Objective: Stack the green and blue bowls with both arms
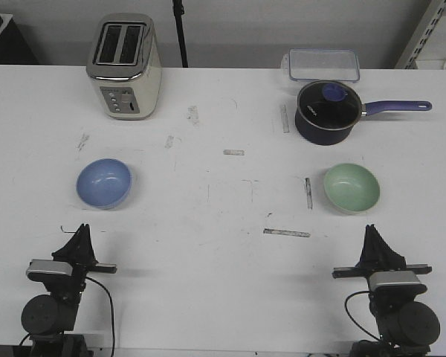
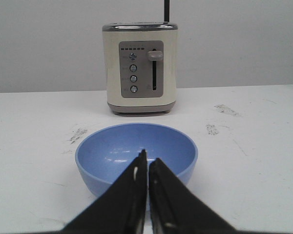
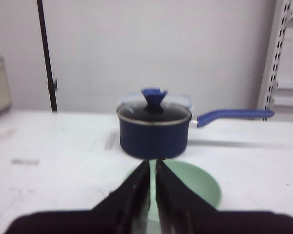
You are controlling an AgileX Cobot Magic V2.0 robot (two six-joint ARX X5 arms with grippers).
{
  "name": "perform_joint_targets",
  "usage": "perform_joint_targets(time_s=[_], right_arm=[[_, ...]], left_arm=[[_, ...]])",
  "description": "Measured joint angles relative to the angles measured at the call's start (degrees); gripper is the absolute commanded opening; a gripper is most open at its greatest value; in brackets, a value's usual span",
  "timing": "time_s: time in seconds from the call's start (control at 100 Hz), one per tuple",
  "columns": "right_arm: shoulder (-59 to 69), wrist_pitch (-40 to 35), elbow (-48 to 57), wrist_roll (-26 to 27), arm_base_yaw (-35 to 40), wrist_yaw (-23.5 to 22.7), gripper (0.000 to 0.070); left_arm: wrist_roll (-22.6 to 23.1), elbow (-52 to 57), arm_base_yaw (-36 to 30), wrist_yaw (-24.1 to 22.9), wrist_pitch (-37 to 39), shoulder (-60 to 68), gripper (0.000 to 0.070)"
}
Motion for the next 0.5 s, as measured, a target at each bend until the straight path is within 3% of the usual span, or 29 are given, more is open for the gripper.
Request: perform_joint_targets(time_s=[0.5], right_arm=[[33.88,-15.98,25.46,-0.59,-0.04,0.13,0.0013]], left_arm=[[0.00,0.00,0.00,0.02,0.00,0.00,0.0002]])
